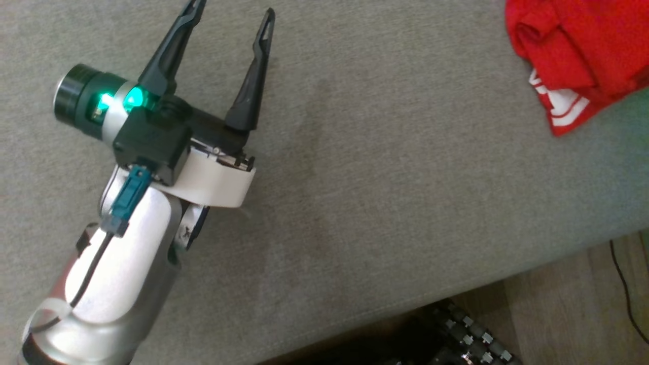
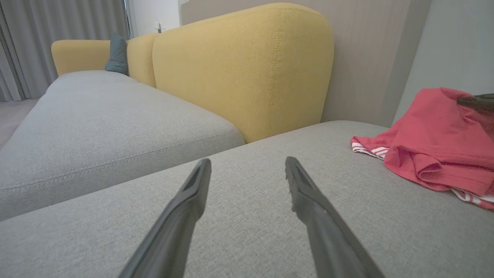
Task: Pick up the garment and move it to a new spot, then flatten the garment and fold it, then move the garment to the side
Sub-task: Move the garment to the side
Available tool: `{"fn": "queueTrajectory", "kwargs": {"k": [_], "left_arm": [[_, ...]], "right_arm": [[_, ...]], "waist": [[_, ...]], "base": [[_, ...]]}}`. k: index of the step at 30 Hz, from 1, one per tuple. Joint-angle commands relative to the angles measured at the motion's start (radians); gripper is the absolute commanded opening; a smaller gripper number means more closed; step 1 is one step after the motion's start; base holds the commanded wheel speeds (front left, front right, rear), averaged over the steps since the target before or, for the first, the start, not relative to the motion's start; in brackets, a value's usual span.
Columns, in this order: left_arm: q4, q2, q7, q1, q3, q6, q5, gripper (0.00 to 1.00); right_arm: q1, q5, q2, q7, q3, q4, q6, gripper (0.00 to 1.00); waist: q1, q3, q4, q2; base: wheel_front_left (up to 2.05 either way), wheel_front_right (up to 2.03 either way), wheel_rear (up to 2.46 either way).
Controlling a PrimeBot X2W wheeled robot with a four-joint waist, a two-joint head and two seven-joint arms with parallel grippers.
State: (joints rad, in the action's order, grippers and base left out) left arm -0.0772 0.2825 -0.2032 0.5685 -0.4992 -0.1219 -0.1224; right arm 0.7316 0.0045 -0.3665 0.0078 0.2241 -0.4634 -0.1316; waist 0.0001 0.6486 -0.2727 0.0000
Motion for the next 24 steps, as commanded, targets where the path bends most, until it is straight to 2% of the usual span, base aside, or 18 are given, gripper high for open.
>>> {"fn": "queueTrajectory", "kwargs": {"k": [1, 2, 3, 4, 5, 14, 18, 24], "left_arm": [[-0.035, 0.019, -0.003, 0.024, 0.026, 0.005, 0.01, 1.0], [-0.032, 0.018, -0.006, 0.026, 0.024, 0.006, 0.009, 1.0], [-0.028, 0.017, -0.008, 0.025, 0.022, 0.006, 0.008, 1.0], [-0.023, 0.016, -0.011, 0.022, 0.021, 0.005, 0.006, 1.0], [-0.019, 0.015, -0.013, 0.017, 0.02, 0.003, 0.004, 1.0], [0.018, 0.009, -0.032, -0.053, 0.022, -0.017, -0.028, 1.0], [0.035, 0.007, -0.038, -0.105, 0.027, -0.033, -0.047, 1.0], [0.061, 0.002, -0.043, -0.189, 0.036, -0.061, -0.077, 1.0]], "right_arm": [[0.004, -0.019, -0.005, -0.016, 0.015, 0.021, 0.001, 0.14], [0.001, -0.038, 0.001, -0.026, 0.028, 0.016, 0.001, 0.39], [-0.003, -0.05, 0.015, -0.035, 0.042, 0.011, 0.001, 0.57], [-0.01, -0.063, 0.028, -0.043, 0.053, 0.008, 0.001, 0.84], [-0.018, -0.08, 0.038, -0.052, 0.066, 0.008, 0.001, 1.0], [-0.141, -0.096, 0.123, -0.098, 0.127, 0.012, 0.001, 1.0], [-0.217, -0.064, 0.158, -0.12, 0.098, 0.051, 0.001, 1.0], [-0.355, -0.011, 0.228, -0.138, 0.012, 0.183, 0.001, 1.0]], "waist": [[-0.0001, 0.004, 0.012, 0.0], [-0.0001, 0.002, 0.016, 0.0], [-0.0001, -0.003, 0.019, 0.0], [-0.0001, -0.011, 0.02, 0.0], [-0.0001, -0.02, 0.021, 0.0], [-0.0001, -0.141, 0.027, 0.0], [-0.0001, -0.203, 0.037, 0.0], [-0.0001, -0.29, 0.069, 0.0]], "base": [[0.0, 0.0, 0.0], [0.0, 0.0, 0.0], [0.0, 0.0, 0.0], [0.0, 0.0, 0.0], [0.0, 0.0, 0.0], [0.0, 0.0, 0.0], [0.0, 0.0, 0.0], [0.0, 0.0, 0.0]]}}
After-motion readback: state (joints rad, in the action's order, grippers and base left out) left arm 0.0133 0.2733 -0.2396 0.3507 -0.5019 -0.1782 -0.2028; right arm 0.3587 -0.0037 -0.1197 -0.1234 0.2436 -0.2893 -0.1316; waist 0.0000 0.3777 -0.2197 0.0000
